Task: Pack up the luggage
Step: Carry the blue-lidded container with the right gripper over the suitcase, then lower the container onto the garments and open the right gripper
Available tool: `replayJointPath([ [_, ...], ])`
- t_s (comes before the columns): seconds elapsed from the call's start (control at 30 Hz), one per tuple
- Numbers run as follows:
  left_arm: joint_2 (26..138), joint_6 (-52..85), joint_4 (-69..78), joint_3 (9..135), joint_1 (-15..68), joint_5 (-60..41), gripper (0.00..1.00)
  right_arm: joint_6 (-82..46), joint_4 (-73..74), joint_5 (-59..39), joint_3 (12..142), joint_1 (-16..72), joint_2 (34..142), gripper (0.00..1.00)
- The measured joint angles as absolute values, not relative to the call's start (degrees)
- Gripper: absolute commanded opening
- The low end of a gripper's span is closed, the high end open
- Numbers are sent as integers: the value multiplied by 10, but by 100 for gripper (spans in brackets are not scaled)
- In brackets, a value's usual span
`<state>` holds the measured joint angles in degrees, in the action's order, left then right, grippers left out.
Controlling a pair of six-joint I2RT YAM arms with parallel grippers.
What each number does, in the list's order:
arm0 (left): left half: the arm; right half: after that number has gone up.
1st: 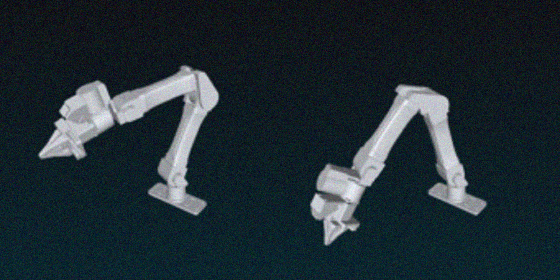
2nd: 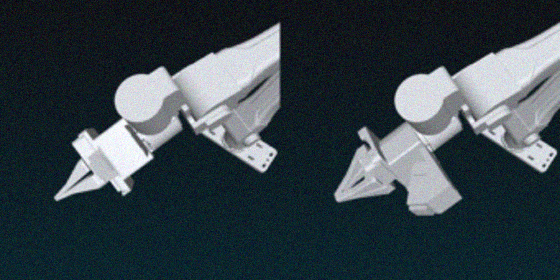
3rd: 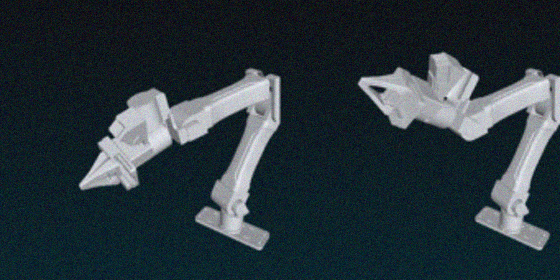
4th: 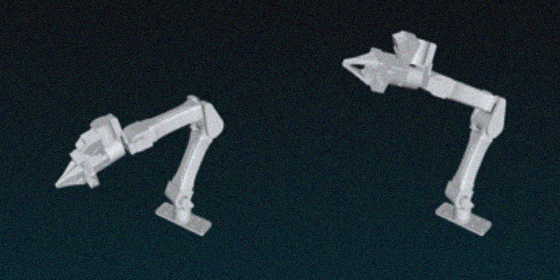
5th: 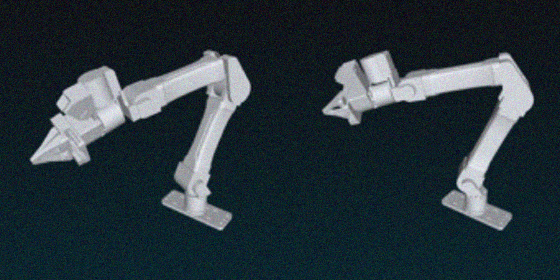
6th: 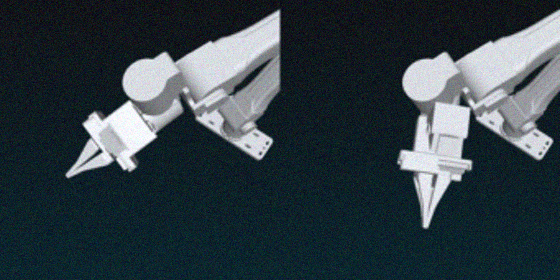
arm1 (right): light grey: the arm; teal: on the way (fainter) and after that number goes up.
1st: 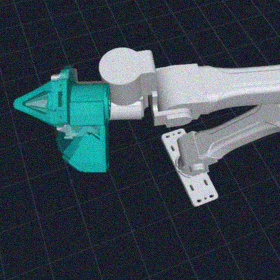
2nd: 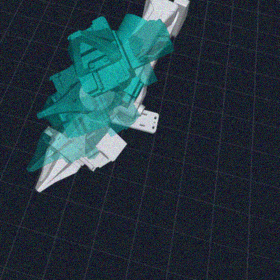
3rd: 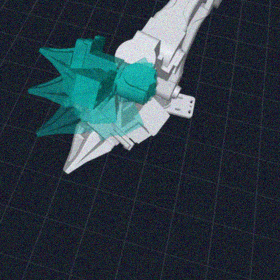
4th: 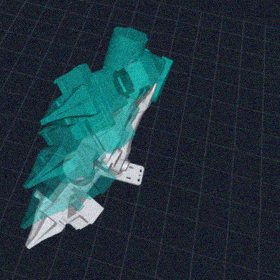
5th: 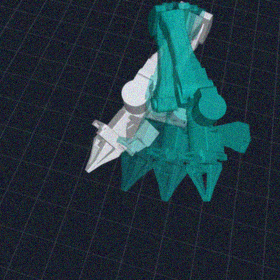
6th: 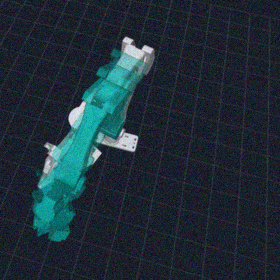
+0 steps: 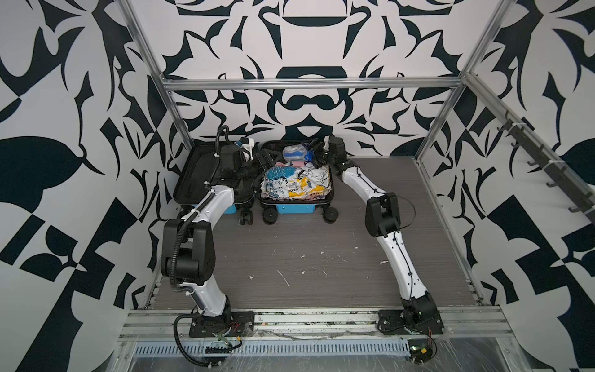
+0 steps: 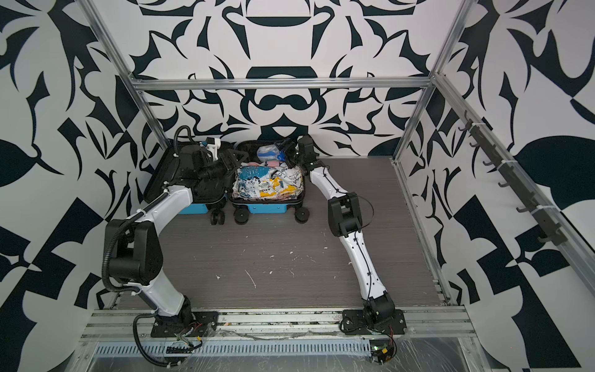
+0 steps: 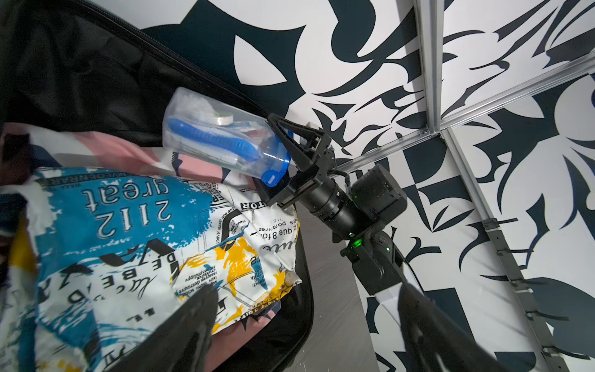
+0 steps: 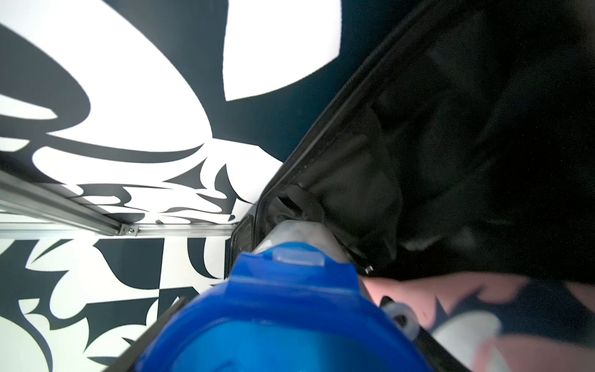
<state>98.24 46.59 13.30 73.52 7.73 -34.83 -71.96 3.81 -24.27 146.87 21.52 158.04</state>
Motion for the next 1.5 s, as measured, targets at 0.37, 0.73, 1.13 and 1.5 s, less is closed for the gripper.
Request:
replayJointPath([
  [0.37,983,486,162,694,75,-360,90,-711,-28,-213,1491,229,1595,86],
  [0.73,983,495,180,673,75,-368,90,-645,-125,-179,1531,225,1574,99],
  [1.13,983,495,187,669,75,-372,89,-563,-196,-162,1533,185,1508,99],
  [1.5,948,481,159,629,36,-360,87,-485,-190,-189,1503,215,1420,45],
])
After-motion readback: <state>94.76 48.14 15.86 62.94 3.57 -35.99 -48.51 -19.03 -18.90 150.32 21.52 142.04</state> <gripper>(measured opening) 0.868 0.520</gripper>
